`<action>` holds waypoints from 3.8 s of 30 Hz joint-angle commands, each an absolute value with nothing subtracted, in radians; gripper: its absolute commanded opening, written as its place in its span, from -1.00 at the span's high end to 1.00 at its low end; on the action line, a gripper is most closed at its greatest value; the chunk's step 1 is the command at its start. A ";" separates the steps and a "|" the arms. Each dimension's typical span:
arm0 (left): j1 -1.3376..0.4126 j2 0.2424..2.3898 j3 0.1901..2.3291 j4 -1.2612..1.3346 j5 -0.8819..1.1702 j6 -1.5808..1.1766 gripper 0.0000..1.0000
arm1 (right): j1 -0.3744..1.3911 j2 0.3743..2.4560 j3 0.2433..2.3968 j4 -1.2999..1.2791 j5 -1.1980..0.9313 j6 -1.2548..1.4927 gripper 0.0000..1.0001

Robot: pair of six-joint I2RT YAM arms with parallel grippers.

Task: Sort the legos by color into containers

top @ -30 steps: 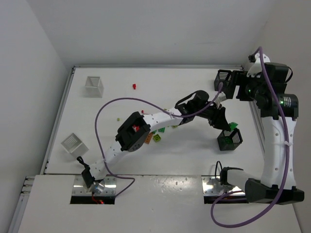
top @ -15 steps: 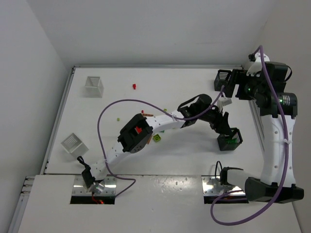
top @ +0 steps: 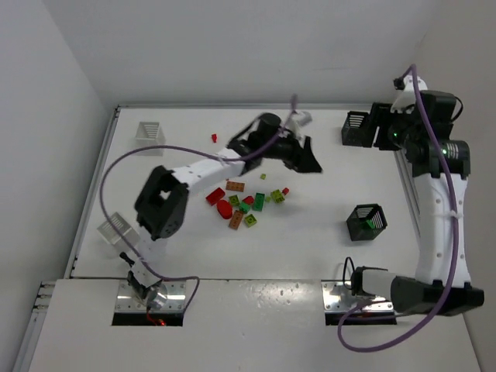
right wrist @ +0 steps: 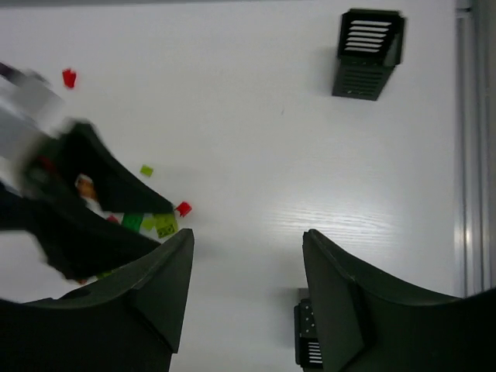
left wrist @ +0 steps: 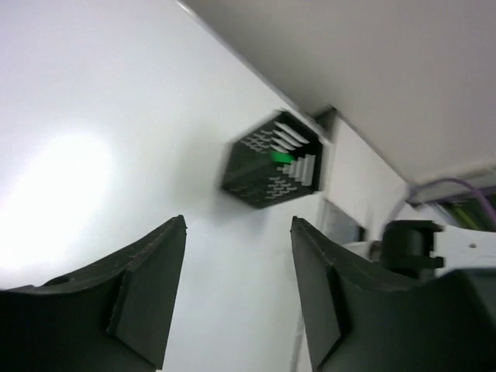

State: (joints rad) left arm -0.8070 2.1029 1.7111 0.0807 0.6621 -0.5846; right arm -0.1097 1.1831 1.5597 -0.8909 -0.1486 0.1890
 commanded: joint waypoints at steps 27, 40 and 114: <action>-0.167 1.440 1.186 -0.514 0.732 -0.130 -0.23 | 0.512 1.951 1.523 -0.807 -0.440 -0.462 -0.17; -0.140 1.440 1.166 -0.514 0.752 -0.130 -0.23 | 0.512 2.207 1.766 -0.876 -0.515 -0.410 0.18; -0.103 1.417 1.101 -0.448 0.726 -0.207 -0.23 | 0.569 2.250 1.804 -0.885 -0.003 0.540 -0.17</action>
State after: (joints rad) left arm -0.1234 1.4593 1.1069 -0.4706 0.7338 -0.1963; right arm 0.5781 2.2124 1.7710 -0.8932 -0.0505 0.4759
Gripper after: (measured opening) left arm 0.612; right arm 0.552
